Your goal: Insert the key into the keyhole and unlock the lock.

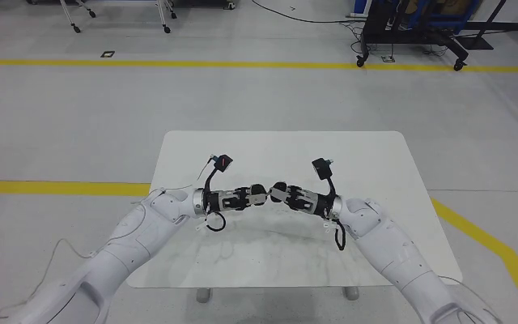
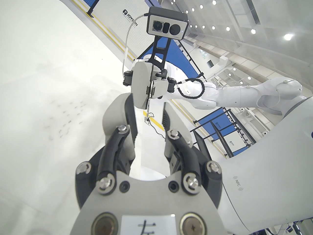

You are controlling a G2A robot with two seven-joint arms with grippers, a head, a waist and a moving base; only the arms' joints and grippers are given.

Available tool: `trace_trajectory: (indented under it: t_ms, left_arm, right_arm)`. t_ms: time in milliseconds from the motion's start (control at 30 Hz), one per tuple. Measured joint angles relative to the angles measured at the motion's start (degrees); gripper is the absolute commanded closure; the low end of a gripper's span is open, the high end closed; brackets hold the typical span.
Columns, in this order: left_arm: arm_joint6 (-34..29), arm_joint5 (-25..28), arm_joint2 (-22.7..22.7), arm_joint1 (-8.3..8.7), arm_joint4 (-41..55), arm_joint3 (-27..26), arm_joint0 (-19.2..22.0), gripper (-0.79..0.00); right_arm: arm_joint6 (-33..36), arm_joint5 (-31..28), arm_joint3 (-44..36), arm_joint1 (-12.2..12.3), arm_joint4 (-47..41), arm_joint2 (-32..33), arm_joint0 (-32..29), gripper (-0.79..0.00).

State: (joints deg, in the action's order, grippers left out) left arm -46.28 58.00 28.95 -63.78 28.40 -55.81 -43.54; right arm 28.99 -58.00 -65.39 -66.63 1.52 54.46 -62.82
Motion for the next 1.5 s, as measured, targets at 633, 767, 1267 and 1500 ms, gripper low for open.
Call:
trace_trajectory:
  t_ms: [633,767,1267,1500]
  left_arm:
    - [-1.2,-1.2,-0.5,-0.92,-0.1,1.1,0.7,0.0]
    - [-1.3,-1.3,-0.3,-1.18,0.5,1.6,0.8,0.0]
    - [0.0,0.0,0.7,-1.12,-0.9,2.1,0.4,0.0]
    - [-0.1,0.0,0.3,0.18,-4.4,0.9,0.7,0.0]
  right_arm:
    - [1.0,0.0,1.0,-0.3,-1.2,-1.2,1.1,0.0]
    - [1.0,0.0,1.0,-0.3,-1.1,-1.2,1.2,0.0]
    - [1.3,0.0,0.7,-0.1,-1.1,-0.9,1.0,-0.785]
    - [1.3,0.0,0.7,-0.1,-1.1,-0.9,1.0,-0.785]
